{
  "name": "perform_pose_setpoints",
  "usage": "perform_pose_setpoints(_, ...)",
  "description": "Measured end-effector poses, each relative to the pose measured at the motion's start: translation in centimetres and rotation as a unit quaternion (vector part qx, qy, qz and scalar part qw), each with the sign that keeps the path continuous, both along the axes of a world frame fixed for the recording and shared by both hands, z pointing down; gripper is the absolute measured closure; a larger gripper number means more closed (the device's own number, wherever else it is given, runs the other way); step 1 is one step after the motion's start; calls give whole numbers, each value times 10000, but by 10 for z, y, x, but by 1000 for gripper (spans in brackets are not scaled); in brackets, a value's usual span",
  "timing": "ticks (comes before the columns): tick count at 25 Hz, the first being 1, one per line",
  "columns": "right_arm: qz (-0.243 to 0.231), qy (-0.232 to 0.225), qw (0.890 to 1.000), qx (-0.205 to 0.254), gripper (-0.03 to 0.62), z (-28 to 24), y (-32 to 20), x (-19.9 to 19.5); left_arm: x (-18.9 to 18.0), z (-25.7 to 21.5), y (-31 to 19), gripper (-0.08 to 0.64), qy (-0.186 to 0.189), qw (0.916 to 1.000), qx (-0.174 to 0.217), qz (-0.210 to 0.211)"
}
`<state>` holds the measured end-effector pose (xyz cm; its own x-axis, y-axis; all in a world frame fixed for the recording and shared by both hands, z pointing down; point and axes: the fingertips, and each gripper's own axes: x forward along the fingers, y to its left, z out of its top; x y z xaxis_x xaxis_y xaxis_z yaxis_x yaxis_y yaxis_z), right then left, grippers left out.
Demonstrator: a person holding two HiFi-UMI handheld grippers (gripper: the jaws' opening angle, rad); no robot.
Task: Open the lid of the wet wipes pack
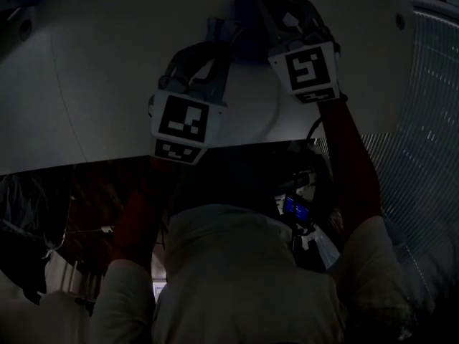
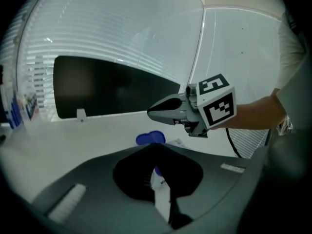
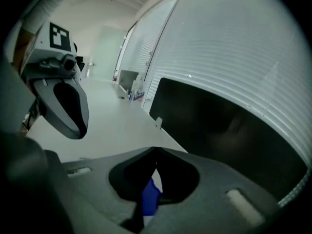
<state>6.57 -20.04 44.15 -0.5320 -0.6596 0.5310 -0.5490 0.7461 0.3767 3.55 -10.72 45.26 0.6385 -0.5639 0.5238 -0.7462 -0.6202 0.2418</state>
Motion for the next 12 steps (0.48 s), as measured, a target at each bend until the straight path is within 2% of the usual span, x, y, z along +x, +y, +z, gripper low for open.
perform_pose_setpoints(2, 49, -174, 9995, 266, 591, -34, -2, -2, -6, -23, -7, 558, 25, 9997, 225, -63)
perform_pose_setpoints(6, 391, -637, 9963, 431, 591, -90, 4, 4, -17, -70, -14, 558, 118, 9984, 507, -216)
perform_pose_setpoints(9, 387, -772, 9937, 708, 591, -144, 13, 3, -21, -112, -11, 558, 250, 9967, 702, -324)
perform_pose_setpoints(12, 433, -1104, 9885, 938, 591, -193, 27, 4, -21, -153, -7, 558, 376, 9941, 949, -367)
